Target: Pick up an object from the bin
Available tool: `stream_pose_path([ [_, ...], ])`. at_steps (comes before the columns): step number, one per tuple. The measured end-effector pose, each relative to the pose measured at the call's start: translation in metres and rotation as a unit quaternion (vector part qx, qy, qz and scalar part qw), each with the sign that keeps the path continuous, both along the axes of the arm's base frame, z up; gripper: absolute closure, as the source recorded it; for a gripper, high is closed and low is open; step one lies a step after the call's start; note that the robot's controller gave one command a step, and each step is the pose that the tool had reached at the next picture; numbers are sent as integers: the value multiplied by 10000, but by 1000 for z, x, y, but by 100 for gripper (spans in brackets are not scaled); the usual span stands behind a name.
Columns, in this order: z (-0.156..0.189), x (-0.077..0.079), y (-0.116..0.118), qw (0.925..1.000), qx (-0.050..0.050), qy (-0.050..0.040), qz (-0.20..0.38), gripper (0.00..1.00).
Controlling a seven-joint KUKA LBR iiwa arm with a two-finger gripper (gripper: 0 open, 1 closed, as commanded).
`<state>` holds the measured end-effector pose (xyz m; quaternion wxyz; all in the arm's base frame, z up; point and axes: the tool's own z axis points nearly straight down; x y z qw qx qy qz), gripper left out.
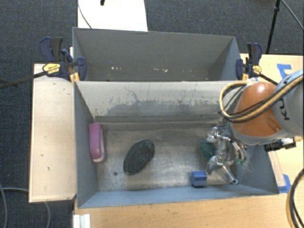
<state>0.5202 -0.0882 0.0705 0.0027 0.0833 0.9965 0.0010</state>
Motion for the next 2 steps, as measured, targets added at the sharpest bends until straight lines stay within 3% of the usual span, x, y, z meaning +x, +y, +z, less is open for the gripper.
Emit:
stream_pose_path([
  [1, 1, 10, -34, 9970, 81, 47, -773, 0],
  [2, 2, 10, -29, 9972, 37, 50, -741, 0],
])
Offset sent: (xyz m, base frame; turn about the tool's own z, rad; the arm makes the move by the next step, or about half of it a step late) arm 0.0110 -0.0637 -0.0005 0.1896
